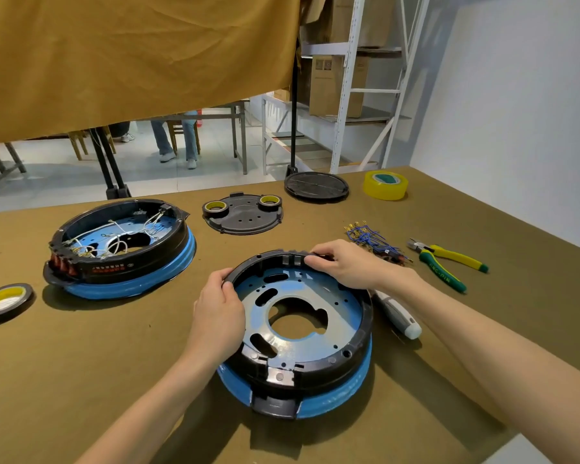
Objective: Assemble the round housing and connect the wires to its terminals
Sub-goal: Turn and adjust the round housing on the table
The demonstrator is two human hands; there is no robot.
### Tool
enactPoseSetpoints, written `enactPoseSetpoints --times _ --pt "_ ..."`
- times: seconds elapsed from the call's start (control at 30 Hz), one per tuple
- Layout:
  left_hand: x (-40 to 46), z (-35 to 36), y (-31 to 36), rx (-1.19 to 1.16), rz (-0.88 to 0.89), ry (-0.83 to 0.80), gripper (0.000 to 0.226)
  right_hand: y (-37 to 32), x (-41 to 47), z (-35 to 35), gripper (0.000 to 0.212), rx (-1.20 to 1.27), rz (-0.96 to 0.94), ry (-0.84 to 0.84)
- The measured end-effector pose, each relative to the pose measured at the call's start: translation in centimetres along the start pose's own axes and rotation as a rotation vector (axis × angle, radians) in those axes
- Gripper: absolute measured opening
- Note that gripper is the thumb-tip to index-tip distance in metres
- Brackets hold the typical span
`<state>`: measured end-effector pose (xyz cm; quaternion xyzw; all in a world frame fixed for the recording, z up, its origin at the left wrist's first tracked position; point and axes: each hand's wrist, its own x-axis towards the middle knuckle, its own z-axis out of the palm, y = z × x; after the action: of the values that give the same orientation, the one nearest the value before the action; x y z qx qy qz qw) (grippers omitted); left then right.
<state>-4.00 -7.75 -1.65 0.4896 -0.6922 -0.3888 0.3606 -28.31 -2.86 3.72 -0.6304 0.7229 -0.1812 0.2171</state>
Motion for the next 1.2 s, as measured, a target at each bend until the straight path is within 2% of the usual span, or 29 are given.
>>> enactPoseSetpoints --times 0.07,0.23,0.37,0.47,0.63,0.73,0.8,0.9,1.0,1.1,1.2 --pt "0.2 -0.1 0.1 0.006 0.006 -0.015 0.041 0.0 0.4 -0.6 0.033 0.037 0.027 -0.046" --pt "1.5 -0.3 0.2 0.063 0.025 -0.097 0.042 -0.6 2.7 -1.0 0.058 -0.122 0.049 -0.041" --pt "2.3 -0.5 0.4 0.088 0.067 -0.165 0.039 -1.8 4.1 -0.6 0.078 -0.106 -0.012 -0.208" --pt "2.9 -0.7 0.7 0.098 0.105 -0.223 0.037 -1.7 3.9 -0.6 0.082 -0.141 -0.040 -0.254" --pt "4.8 -1.1 1.7 0.184 0.167 -0.394 0.037 -0.8 1.4 -0.3 0.078 -0.221 0.041 -0.186" --pt "6.0 -1.4 2.7 0.273 0.217 -0.541 0.038 -0.8 -0.3 0.8 0.080 -0.228 0.170 -0.108" --pt "6.8 -1.3 3.4 0.361 0.257 -0.584 0.040 -0.9 -1.2 1.3 0.085 -0.220 0.263 -0.066" --pt "7.7 -0.6 4.6 0.524 0.315 -0.601 0.042 -1.2 -2.0 1.8 0.087 -0.228 0.340 -0.043" --pt "7.5 0.4 5.3 0.622 0.345 -0.582 0.055 -1.6 -1.9 1.1 0.091 -0.246 0.357 -0.117" --pt "6.6 0.9 5.1 0.655 0.382 -0.541 0.061 -2.1 -1.0 -1.3 0.086 -0.195 0.298 -0.214" --pt "6.3 0.8 4.9 0.648 0.386 -0.494 0.056 -2.1 0.0 -1.6 0.084 -0.120 0.190 -0.228"
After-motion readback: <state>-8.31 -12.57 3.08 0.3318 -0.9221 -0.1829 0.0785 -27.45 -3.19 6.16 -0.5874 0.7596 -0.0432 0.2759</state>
